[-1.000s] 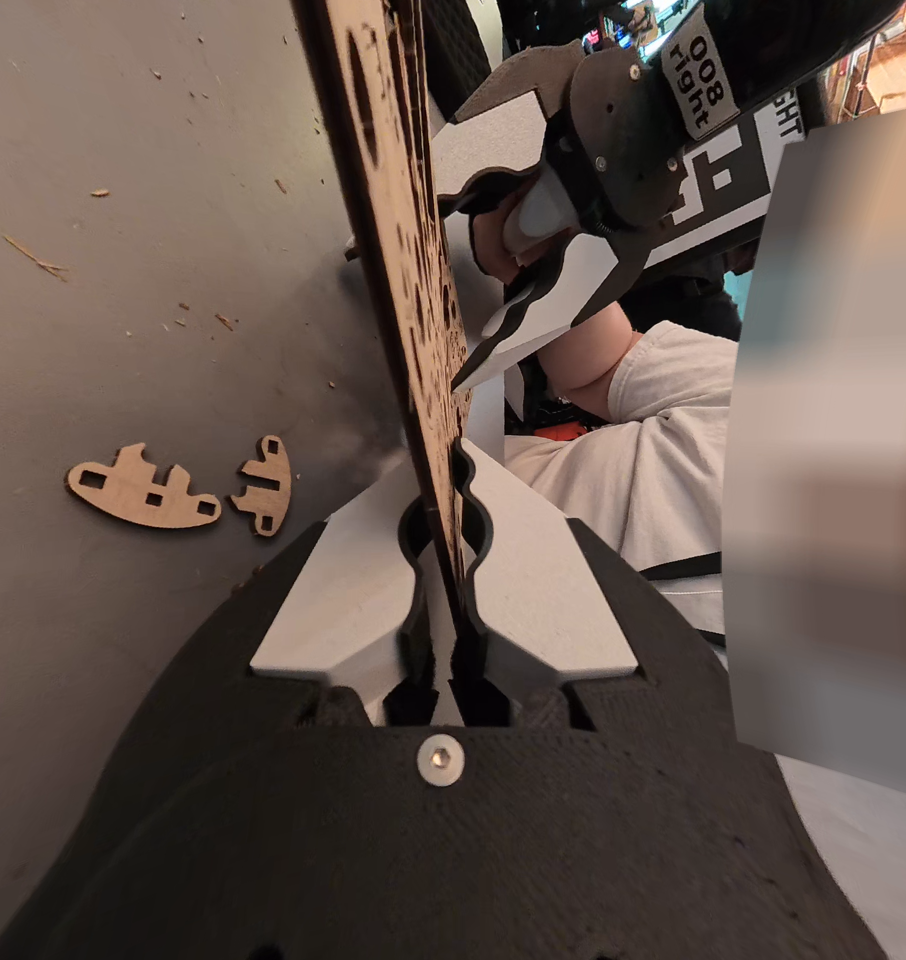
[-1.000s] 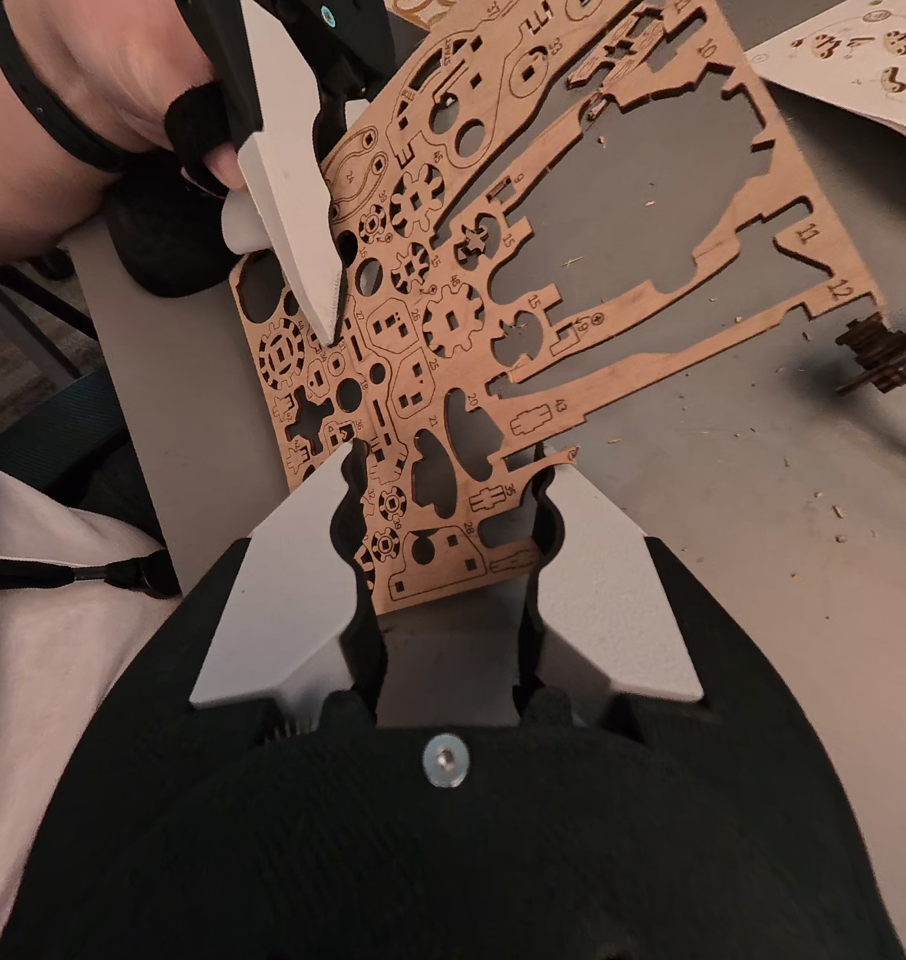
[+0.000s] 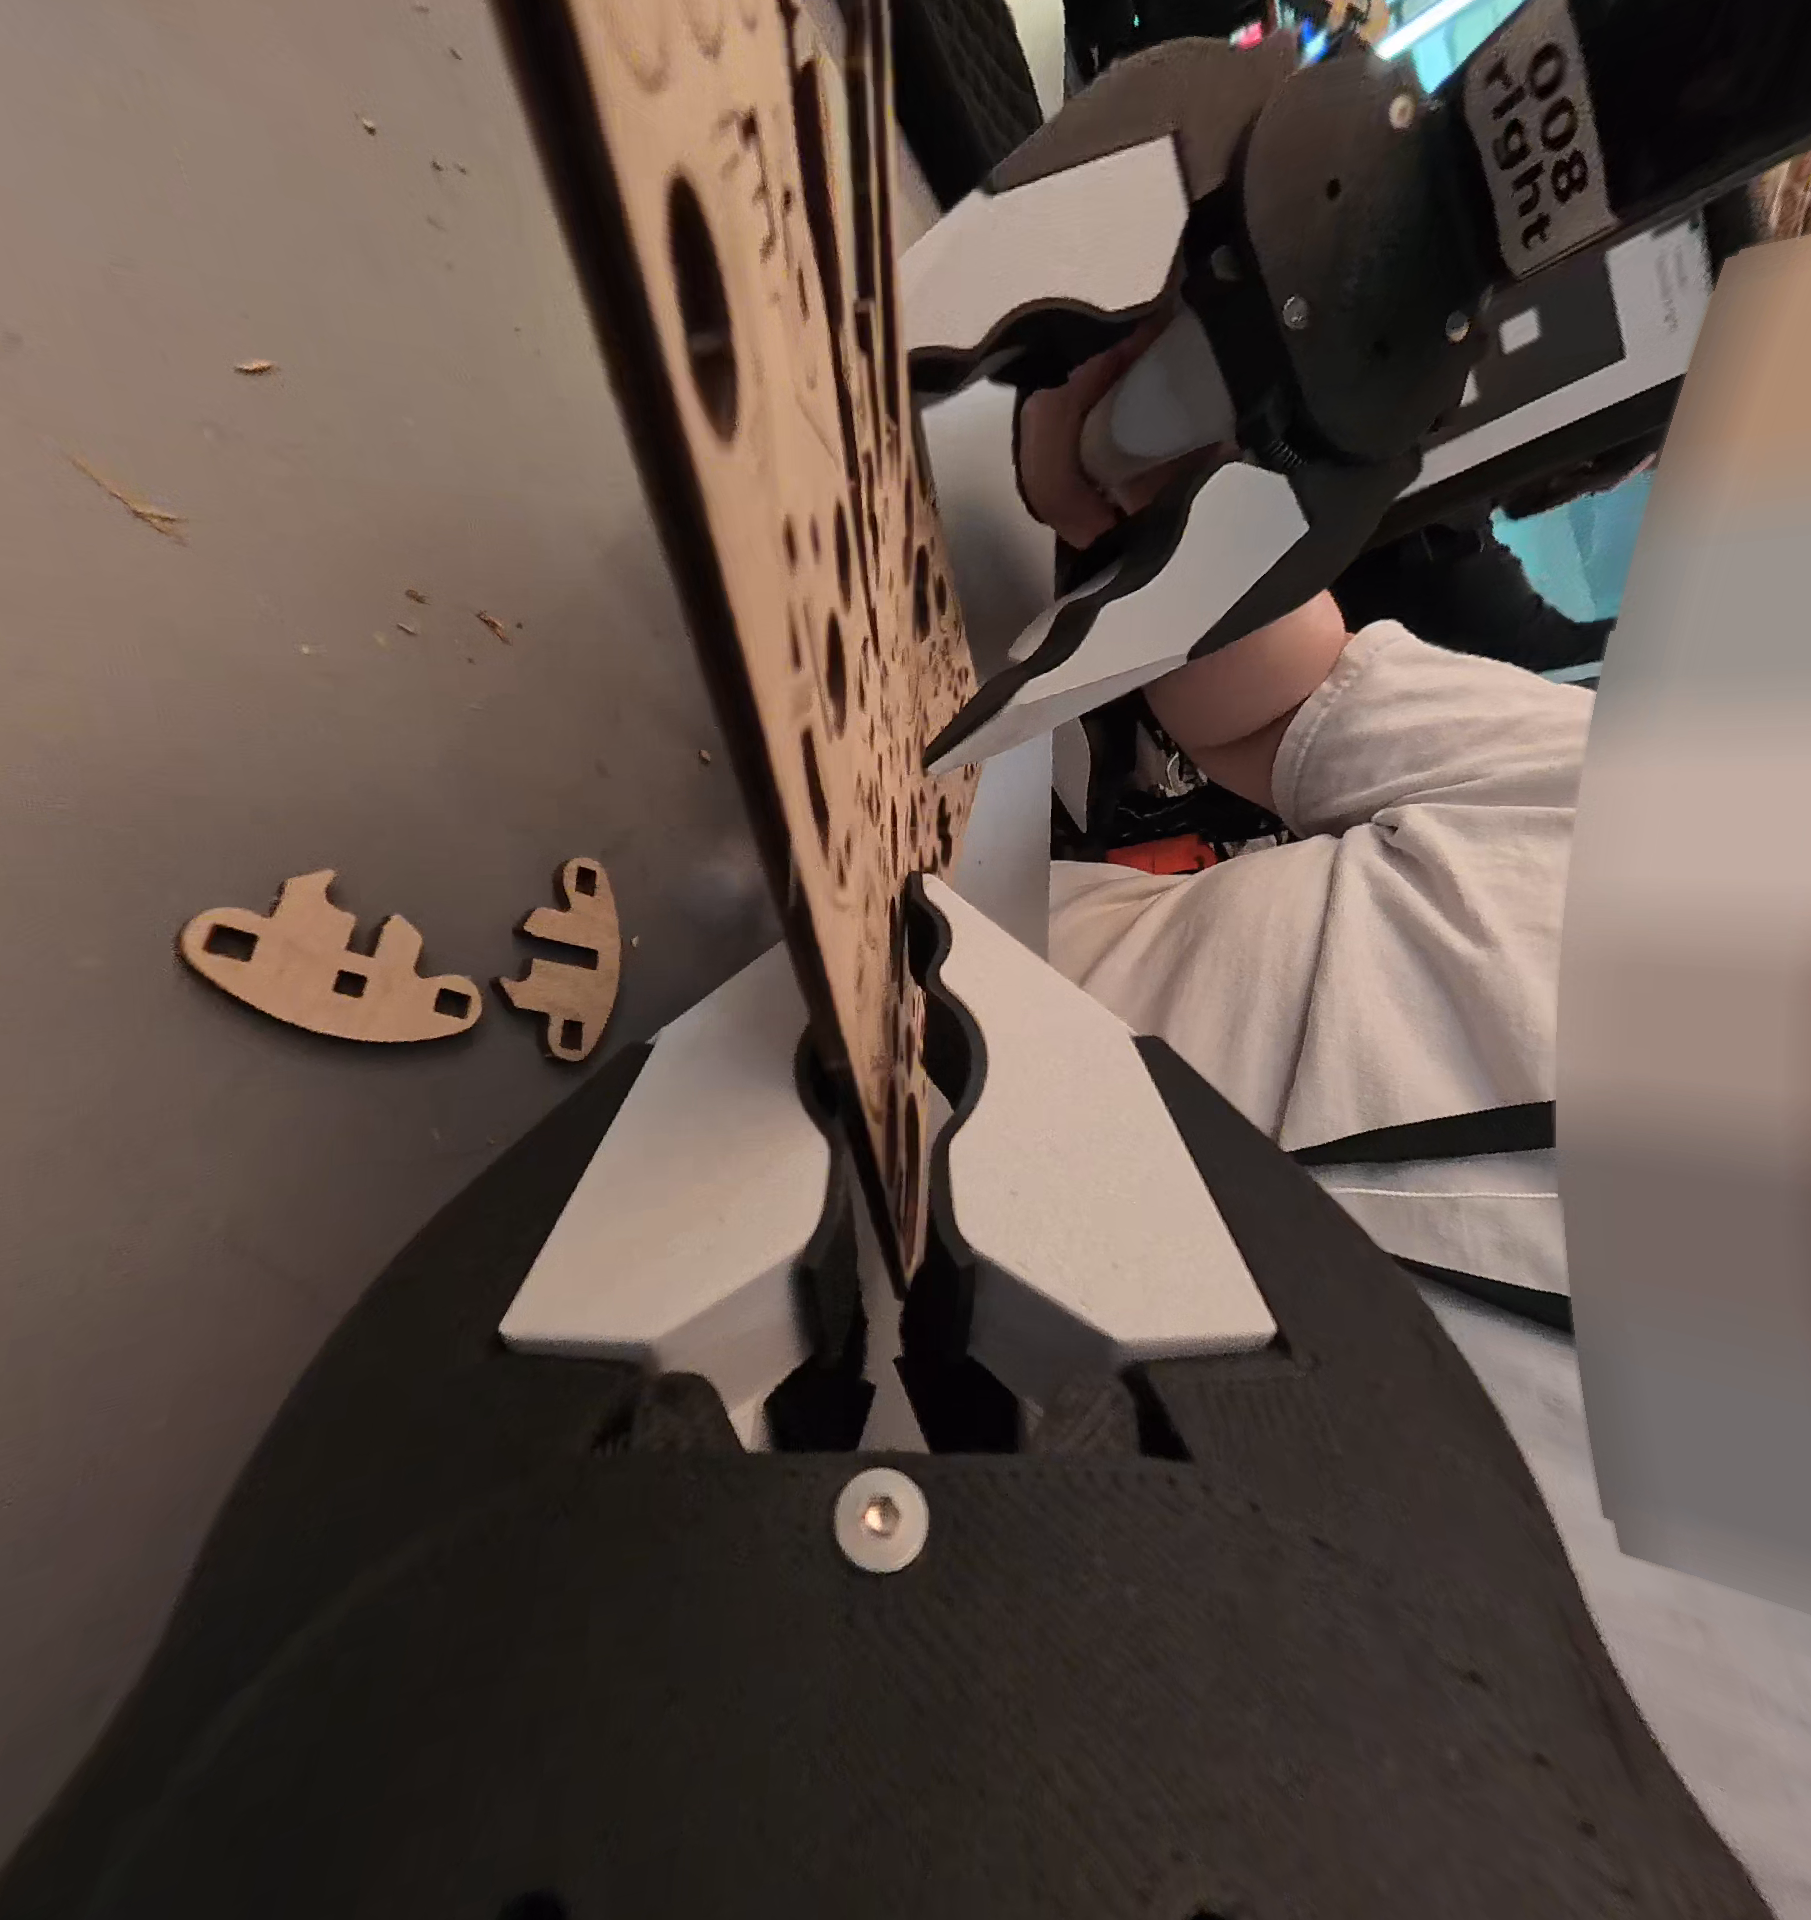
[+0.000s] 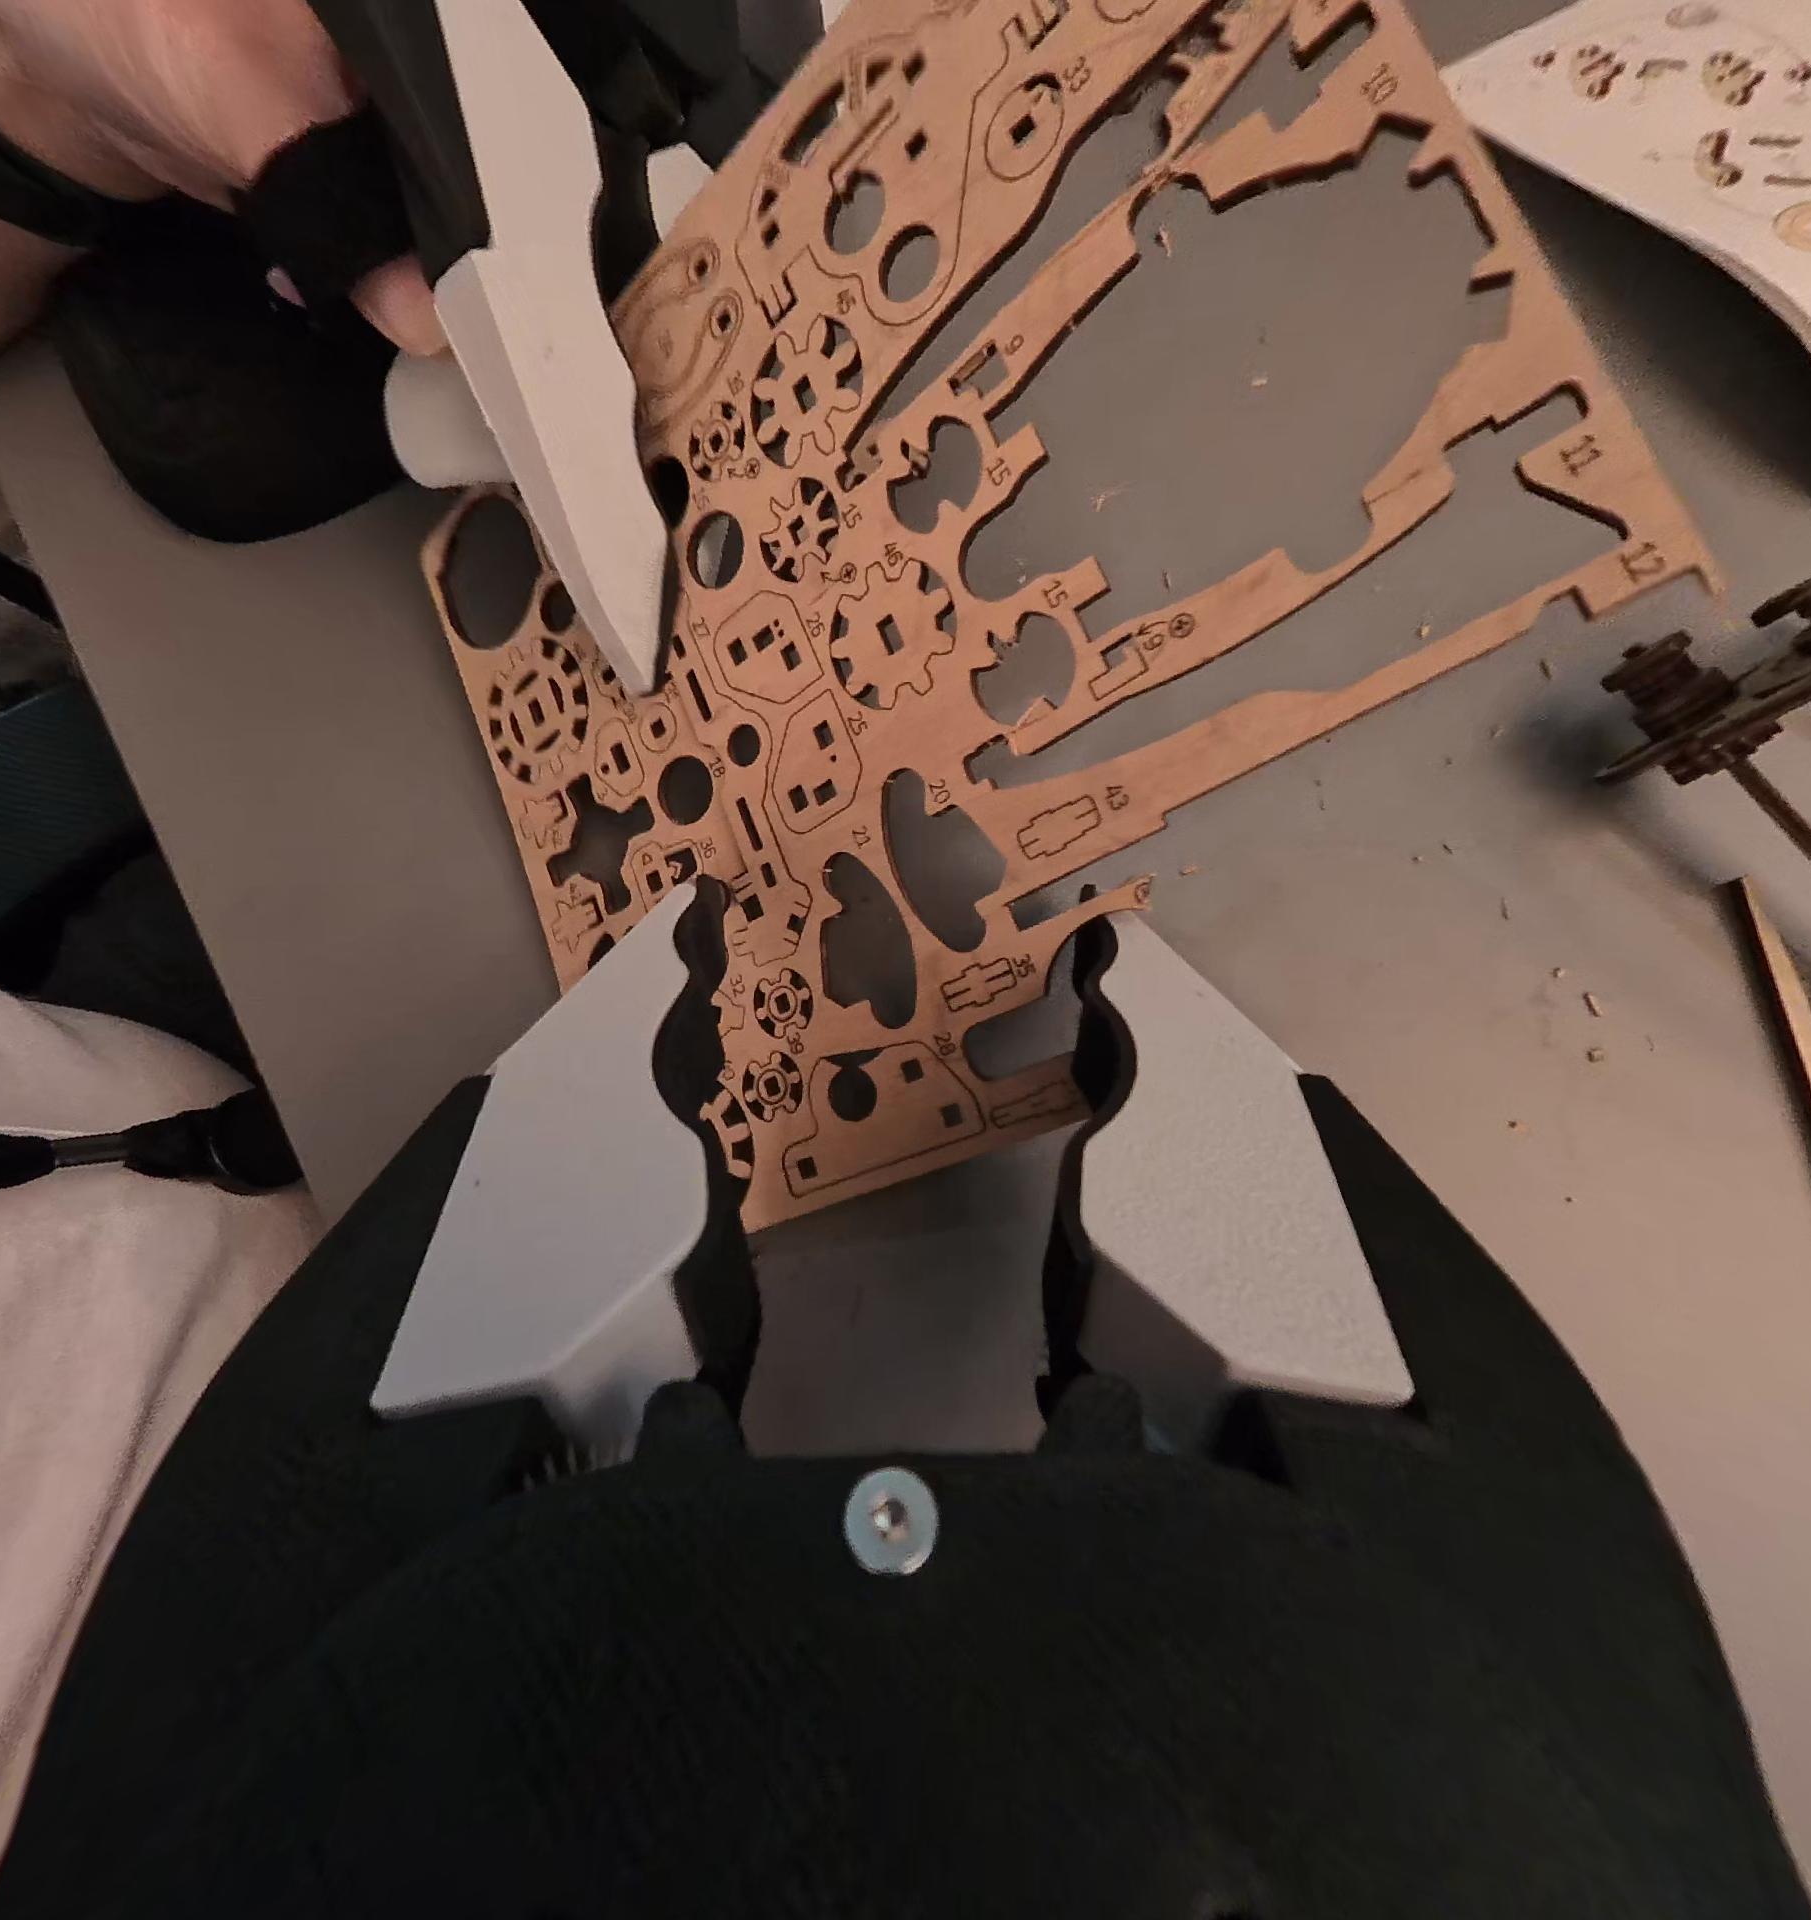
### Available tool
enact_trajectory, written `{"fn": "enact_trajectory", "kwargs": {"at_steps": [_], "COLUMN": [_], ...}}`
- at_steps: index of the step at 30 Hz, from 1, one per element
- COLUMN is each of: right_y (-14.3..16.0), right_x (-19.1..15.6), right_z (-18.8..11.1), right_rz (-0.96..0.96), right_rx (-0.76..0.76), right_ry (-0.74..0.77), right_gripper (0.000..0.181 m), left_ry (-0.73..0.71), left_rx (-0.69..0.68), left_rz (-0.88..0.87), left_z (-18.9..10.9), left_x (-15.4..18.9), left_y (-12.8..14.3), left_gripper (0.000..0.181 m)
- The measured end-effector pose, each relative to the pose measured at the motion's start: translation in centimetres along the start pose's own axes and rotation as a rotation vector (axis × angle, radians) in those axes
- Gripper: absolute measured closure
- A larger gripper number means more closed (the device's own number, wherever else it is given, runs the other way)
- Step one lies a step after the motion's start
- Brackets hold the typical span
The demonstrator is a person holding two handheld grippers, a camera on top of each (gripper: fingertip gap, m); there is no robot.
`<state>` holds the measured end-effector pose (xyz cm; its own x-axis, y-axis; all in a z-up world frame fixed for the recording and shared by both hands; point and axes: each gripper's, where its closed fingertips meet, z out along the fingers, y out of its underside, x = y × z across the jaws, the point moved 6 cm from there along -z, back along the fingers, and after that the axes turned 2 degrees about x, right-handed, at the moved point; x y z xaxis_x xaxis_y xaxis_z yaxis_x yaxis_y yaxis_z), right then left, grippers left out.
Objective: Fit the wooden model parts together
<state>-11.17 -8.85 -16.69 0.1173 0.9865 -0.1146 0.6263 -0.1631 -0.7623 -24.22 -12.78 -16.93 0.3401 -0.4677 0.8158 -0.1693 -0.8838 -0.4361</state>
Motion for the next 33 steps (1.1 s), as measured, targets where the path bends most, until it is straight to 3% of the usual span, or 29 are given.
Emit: {"fn": "enact_trajectory", "kwargs": {"at_steps": [5,7,15,20,25,26,28,30,33], "right_y": [-1.9,-2.6,-1.4,-1.0,-0.6,-0.4,-0.4,-0.8,-1.0], "right_x": [-0.1,0.2,-2.0,-2.6,-4.1,-4.0,-3.5,-1.5,4.8], "right_z": [-2.8,-4.3,-2.7,-2.1,-1.7,-1.6,-2.0,-3.6,-7.0], "right_rz": [-0.024,-0.087,-0.391,-0.398,-0.338,-0.31,-0.296,-0.334,-0.348], "right_rx": [0.252,0.333,0.252,0.251,0.256,0.252,0.267,0.28,0.224], "right_ry": [0.015,0.123,0.387,0.348,0.148,0.13,0.143,0.275,0.49], "right_gripper": [0.113,0.111,0.11,0.145,0.181,0.181,0.181,0.181,0.179], "left_ry": [0.049,0.041,0.054,0.054,0.054,0.055,0.055,0.057,0.056], "left_rx": [0.021,0.015,0.022,0.023,0.025,0.026,0.027,0.028,0.031], "left_rz": [-0.04,-0.059,-0.072,-0.069,-0.064,-0.064,-0.061,-0.056,-0.048], "left_z": [-0.4,-0.3,-0.3,-0.3,-0.3,-0.3,-0.3,-0.4,-0.5], "left_x": [-0.2,-0.4,-0.3,-0.3,-0.2,-0.2,-0.1,0.0,0.1], "left_y": [-0.3,-0.2,-0.3,-0.3,-0.3,-0.3,-0.4,-0.4,-0.4], "left_gripper": [0.178,0.179,0.18,0.18,0.18,0.18,0.18,0.18,0.18]}}
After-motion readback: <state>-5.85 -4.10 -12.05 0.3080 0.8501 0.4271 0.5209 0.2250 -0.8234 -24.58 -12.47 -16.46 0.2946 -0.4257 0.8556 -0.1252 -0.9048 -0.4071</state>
